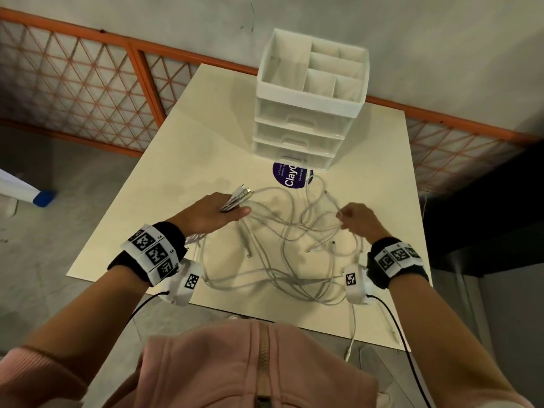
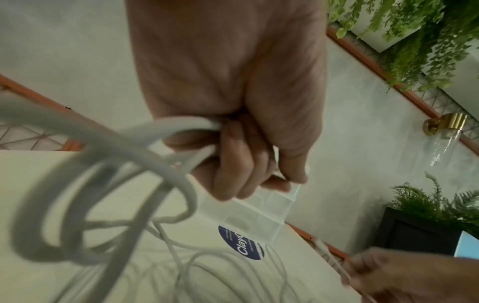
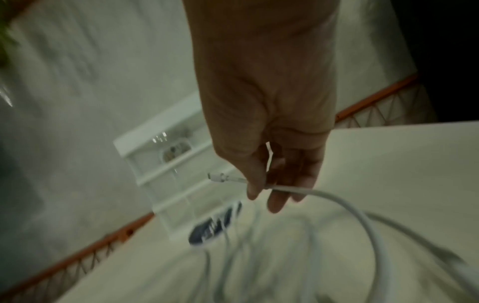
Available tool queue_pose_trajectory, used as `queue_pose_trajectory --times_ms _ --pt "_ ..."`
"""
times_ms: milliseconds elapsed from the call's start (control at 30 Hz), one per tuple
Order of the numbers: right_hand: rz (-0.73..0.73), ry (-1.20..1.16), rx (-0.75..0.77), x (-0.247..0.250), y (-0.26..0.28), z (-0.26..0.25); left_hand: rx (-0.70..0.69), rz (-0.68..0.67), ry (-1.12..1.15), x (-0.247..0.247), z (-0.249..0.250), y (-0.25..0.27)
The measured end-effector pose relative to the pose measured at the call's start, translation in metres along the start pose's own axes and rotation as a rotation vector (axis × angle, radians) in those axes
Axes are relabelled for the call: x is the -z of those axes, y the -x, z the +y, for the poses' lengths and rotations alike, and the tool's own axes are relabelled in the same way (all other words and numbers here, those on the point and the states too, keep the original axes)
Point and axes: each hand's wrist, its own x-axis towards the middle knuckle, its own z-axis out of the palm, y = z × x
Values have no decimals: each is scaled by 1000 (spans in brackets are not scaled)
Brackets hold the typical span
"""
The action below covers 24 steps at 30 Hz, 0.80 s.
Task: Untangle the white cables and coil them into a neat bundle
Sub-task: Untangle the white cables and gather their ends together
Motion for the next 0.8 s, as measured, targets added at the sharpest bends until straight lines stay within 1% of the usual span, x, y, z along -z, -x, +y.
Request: queue_pose_trajectory --times_ms 67,133,233,333,467,533,633,700,733,800 --pt "41 -252 85 21 1 -25 -29 49 142 0 7 -2" --pt "5 -451 189 40 9 -57 -65 91 297 0 18 -5" --pt "-92 -541 358 50 27 -106 -111 122 484 -1 34 -13" --pt "-192 -546 439 38 43 -143 -154 126 633 -5 51 -17" --pt "-262 -475 492 15 50 -169 -171 204 717 -9 62 -22" --pt "-276 -454 494 7 49 -173 -167 244 714 -8 62 -24" --pt "-303 -448 488 1 48 -174 -167 301 645 -8 56 -28" --pt "-330 -438 473 0 49 -173 -161 364 617 -8 50 -30" --pt "-370 -397 464 0 49 -170 -152 410 630 -7 49 -31" --pt "-490 -239 460 3 46 -158 -145 507 701 2 47 -32"
